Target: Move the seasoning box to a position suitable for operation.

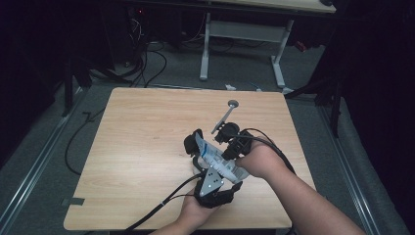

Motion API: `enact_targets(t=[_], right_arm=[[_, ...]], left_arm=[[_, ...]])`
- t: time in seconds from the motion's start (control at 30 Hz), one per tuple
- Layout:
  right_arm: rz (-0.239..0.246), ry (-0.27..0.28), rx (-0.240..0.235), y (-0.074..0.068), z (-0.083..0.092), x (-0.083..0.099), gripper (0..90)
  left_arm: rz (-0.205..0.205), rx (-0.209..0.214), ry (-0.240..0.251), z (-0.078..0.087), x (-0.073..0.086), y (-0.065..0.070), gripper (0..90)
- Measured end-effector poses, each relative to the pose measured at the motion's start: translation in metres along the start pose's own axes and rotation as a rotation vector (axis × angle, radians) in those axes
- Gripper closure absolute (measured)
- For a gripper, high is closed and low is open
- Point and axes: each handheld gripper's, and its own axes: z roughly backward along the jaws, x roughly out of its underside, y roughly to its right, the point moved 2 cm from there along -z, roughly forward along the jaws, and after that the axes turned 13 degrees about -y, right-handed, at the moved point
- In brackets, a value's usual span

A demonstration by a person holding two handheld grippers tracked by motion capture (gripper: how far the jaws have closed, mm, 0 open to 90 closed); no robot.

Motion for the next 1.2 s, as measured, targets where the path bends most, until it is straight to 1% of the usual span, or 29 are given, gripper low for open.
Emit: enact_targets(t=[1.2], right_arm=[[0.003, 0.002, -0.008, 0.0023, -0.0007, -0.0002, 89.8]], left_arm=[[0.000, 0.003, 0.005, -0.0008, -0.0018, 0.0011, 48.7]])
